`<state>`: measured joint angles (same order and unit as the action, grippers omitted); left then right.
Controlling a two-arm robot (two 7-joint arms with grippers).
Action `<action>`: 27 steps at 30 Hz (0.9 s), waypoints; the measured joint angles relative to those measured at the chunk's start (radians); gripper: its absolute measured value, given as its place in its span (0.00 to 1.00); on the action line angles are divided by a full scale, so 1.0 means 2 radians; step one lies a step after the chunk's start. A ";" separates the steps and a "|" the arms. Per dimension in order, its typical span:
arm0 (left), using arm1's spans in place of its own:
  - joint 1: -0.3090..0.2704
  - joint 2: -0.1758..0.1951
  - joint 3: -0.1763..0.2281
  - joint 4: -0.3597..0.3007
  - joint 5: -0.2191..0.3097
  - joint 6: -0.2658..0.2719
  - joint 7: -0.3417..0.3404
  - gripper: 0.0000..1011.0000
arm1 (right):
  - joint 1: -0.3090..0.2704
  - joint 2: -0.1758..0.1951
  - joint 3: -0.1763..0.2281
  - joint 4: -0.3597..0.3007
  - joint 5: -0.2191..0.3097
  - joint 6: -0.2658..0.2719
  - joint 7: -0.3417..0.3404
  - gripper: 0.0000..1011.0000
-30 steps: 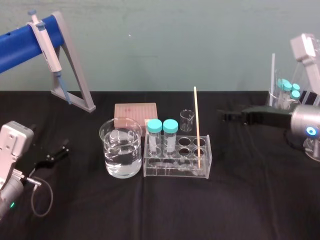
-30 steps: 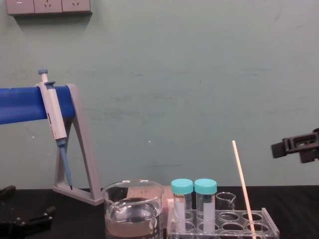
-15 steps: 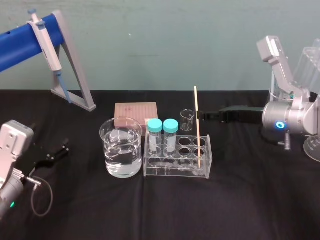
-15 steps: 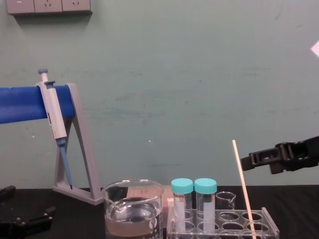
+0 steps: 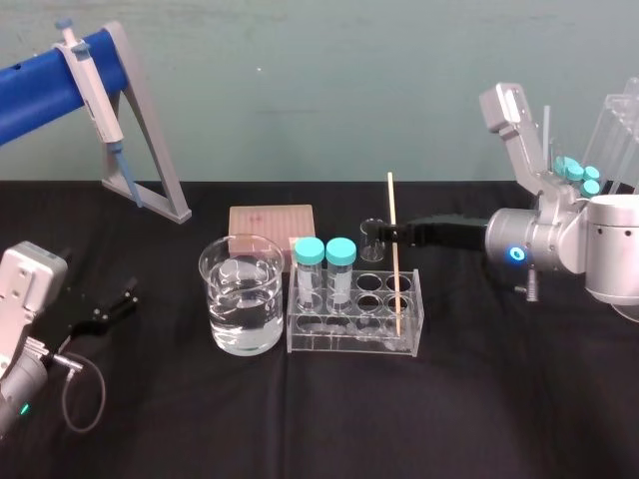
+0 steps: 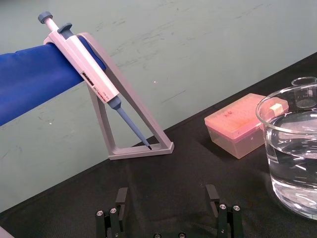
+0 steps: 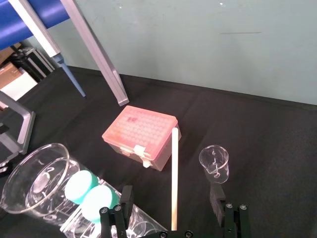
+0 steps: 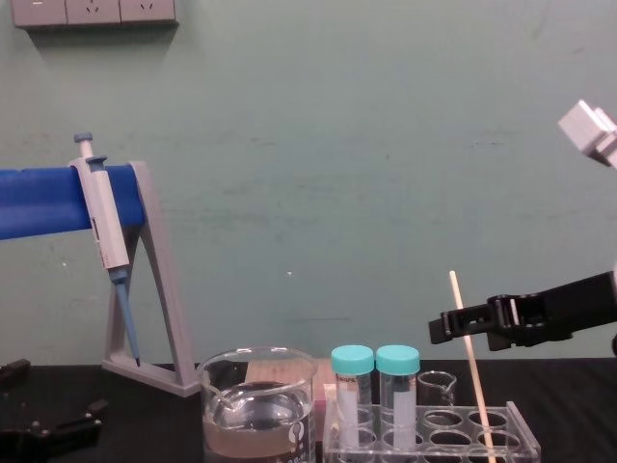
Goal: Hold the thermometer with one hand and immerse one end into the beaker, then reinsert it into the test tube rack.
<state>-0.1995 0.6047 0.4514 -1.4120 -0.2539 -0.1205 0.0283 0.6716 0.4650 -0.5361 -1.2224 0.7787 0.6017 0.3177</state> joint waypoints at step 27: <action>0.000 0.000 0.000 0.000 0.000 0.000 0.000 0.99 | 0.014 -0.031 -0.001 0.033 -0.016 -0.005 -0.009 0.36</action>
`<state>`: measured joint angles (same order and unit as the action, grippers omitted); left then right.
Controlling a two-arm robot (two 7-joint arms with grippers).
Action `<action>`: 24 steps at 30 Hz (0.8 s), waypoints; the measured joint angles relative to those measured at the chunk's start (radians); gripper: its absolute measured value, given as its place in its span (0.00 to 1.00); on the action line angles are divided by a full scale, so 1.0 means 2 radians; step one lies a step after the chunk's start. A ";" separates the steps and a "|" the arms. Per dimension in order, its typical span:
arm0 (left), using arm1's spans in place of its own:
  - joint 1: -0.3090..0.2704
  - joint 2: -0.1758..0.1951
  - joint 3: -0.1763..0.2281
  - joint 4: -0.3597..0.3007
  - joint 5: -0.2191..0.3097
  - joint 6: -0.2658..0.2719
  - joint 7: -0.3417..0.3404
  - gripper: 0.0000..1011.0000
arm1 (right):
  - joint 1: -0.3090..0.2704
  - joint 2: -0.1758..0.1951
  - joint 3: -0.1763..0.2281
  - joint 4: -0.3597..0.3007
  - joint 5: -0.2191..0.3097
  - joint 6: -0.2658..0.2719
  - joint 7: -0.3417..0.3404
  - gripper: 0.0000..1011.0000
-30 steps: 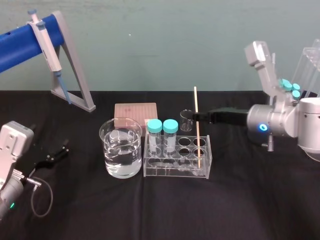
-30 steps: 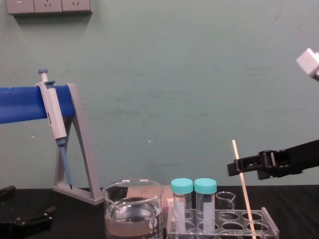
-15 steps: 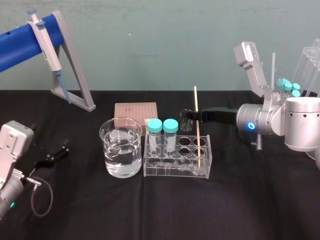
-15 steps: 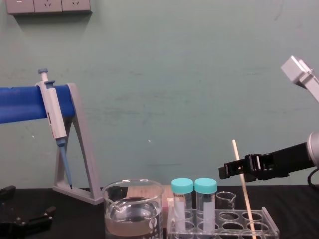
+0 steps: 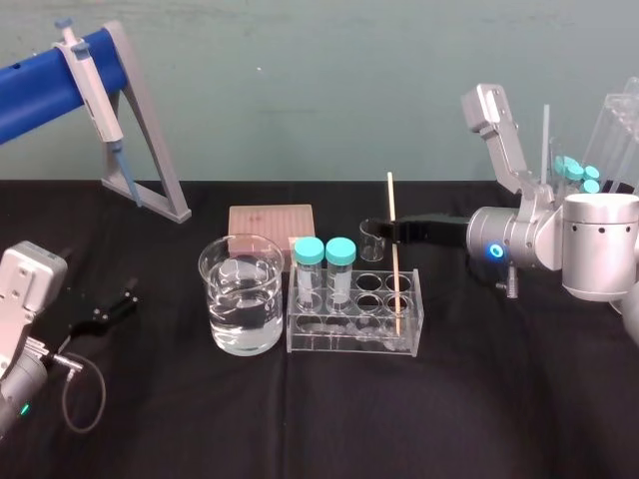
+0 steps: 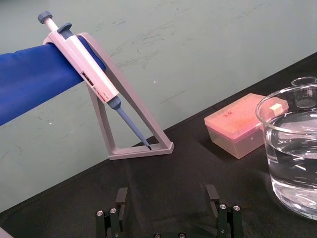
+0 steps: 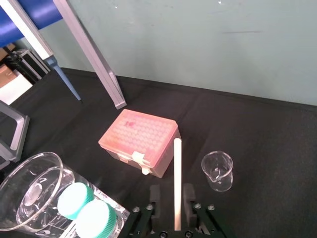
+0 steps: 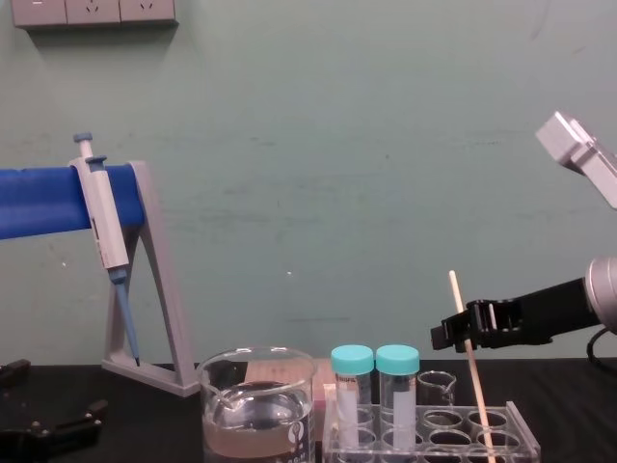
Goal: Hold the thermometer with one hand and immerse one end into the beaker, then reinsert it into the test tube rack.
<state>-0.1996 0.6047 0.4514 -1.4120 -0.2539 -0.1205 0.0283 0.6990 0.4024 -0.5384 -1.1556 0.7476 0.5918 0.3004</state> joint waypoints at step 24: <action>0.000 0.000 0.000 0.000 0.000 0.000 0.000 0.99 | -0.016 0.017 0.005 -0.036 -0.016 -0.020 0.014 0.05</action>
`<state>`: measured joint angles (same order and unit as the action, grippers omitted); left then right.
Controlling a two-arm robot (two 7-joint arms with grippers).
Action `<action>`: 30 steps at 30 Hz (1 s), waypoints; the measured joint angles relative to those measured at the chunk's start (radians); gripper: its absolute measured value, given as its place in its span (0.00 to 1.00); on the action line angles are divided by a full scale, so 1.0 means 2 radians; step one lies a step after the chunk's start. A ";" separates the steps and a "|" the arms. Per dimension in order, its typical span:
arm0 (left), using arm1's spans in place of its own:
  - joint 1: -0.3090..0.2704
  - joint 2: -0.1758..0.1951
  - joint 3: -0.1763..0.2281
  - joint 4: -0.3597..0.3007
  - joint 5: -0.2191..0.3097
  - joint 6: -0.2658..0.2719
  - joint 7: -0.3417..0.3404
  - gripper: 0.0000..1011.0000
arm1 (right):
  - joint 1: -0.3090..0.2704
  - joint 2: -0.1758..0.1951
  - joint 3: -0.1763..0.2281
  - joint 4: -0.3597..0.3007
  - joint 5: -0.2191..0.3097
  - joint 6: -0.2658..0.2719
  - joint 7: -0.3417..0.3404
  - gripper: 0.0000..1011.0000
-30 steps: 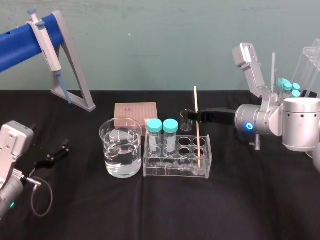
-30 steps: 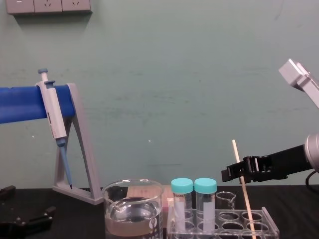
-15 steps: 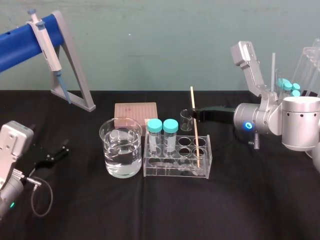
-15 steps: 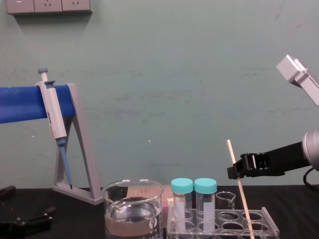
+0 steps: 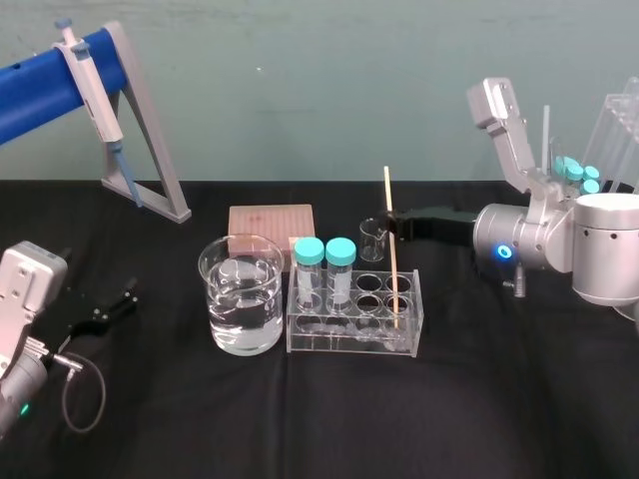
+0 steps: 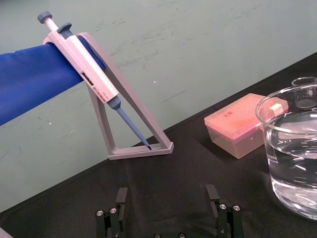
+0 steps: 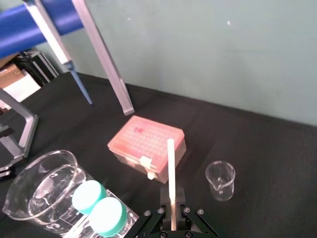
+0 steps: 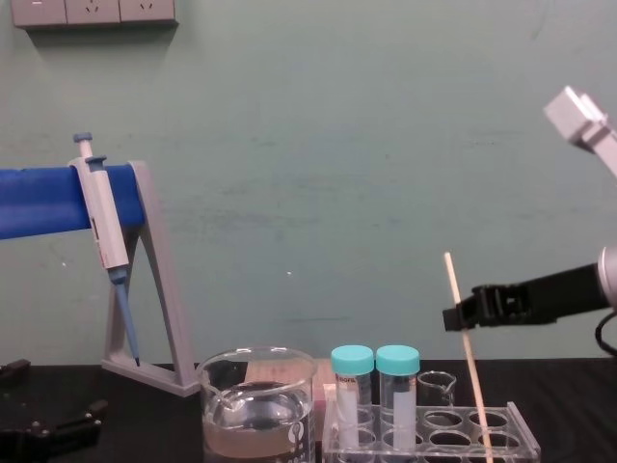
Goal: Hold the thermometer with one hand and immerse one end into the beaker, then reinsert it into the test tube rack.
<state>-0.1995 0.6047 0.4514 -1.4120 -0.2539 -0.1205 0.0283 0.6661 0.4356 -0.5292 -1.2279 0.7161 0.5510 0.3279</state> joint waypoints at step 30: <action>0.000 0.000 0.000 0.000 0.000 0.000 0.000 0.99 | -0.091 0.054 0.085 -0.231 -0.013 -0.159 0.015 0.05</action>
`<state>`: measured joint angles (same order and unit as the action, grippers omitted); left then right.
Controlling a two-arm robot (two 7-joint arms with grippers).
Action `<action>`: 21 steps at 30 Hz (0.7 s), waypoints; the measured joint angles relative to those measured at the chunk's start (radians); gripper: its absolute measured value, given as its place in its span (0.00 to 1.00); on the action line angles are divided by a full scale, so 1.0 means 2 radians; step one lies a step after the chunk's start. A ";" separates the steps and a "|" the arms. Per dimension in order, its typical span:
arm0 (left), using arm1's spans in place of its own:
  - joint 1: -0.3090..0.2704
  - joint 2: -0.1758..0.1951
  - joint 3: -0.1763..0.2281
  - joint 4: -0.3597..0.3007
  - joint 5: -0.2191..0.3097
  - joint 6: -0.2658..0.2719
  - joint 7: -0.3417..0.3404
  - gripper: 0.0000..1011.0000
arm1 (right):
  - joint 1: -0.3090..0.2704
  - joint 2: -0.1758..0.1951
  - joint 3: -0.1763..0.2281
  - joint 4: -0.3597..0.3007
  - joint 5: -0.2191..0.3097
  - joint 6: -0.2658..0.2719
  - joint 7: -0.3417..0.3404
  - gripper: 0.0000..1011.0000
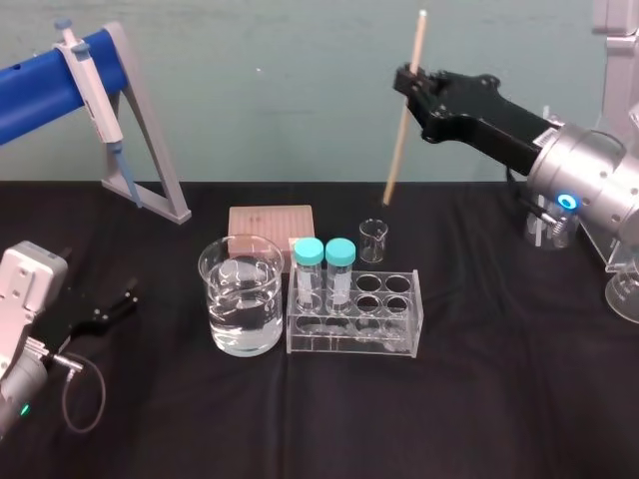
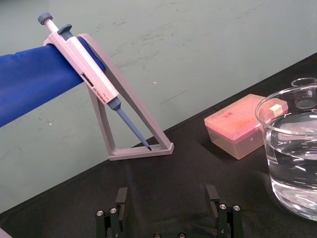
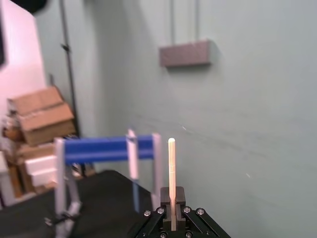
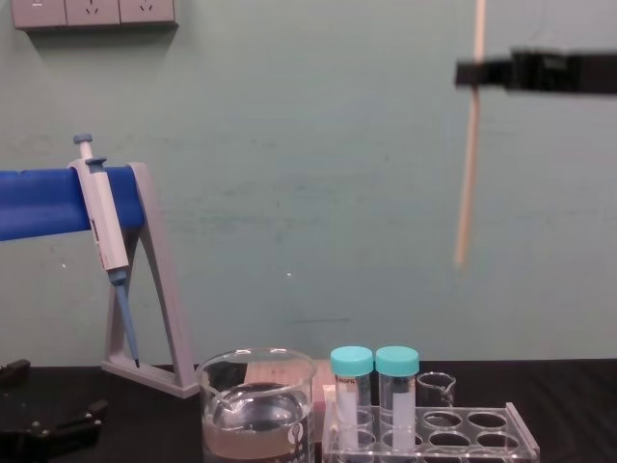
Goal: Hold the thermometer with one hand and immerse one end into the beaker, then reinsert it into the test tube rack.
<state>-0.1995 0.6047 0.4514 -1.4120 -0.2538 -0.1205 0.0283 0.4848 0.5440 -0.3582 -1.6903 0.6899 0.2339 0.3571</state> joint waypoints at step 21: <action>0.000 0.000 0.000 0.000 0.000 0.000 0.000 0.99 | 0.059 -0.084 -0.109 0.065 -0.021 0.016 0.014 0.05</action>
<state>-0.1995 0.6047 0.4514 -1.4120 -0.2539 -0.1205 0.0283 0.6020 0.3763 -0.5756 -1.5607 0.6484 0.2650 0.3846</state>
